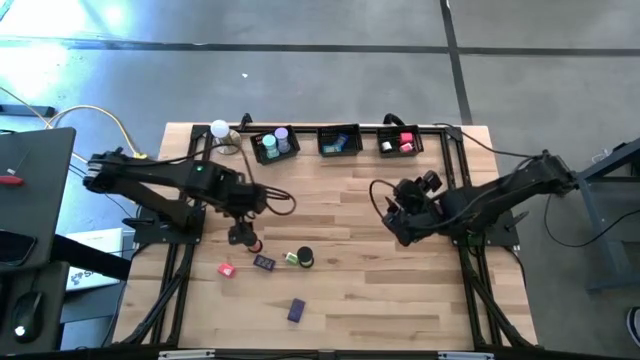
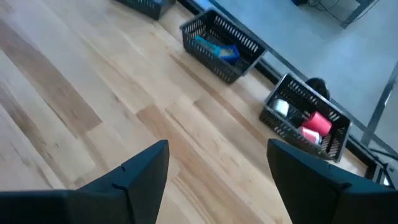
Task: Pick & Place Office items
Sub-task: Put the pink hourglass into the left black bin
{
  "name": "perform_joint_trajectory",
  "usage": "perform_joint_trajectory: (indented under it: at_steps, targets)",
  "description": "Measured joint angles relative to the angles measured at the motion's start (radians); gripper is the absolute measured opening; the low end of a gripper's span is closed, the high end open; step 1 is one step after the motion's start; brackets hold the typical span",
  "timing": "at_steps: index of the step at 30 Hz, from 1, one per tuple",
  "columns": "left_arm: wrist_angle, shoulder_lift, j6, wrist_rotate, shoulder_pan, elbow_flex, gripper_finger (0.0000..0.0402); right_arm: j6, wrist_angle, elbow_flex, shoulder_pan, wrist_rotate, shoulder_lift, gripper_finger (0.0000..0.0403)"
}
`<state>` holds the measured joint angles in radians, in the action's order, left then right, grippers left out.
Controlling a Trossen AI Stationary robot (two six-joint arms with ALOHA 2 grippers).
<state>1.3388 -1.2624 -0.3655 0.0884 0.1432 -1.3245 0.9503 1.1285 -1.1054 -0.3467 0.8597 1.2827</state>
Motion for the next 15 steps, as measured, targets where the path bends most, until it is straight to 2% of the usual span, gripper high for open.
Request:
perform_joint_trajectory:
  at_steps: [5, 9, 15]
  targets:
    - [-0.066, 0.077, -0.007, 0.000, 0.000, 0.107, 0.0319, 0.022, -0.034, 0.074, -0.007, 0.038, 0.000, 0.0259]
    - [-0.146, 0.096, 0.003, -0.001, 0.000, 0.125, 0.0319, 0.009, -0.105, 0.115, -0.007, 0.113, 0.000, 0.0259]
    - [-0.219, 0.096, 0.025, 0.031, 0.000, 0.143, 0.0319, -0.045, -0.230, 0.180, -0.007, 0.160, 0.000, 0.0259]
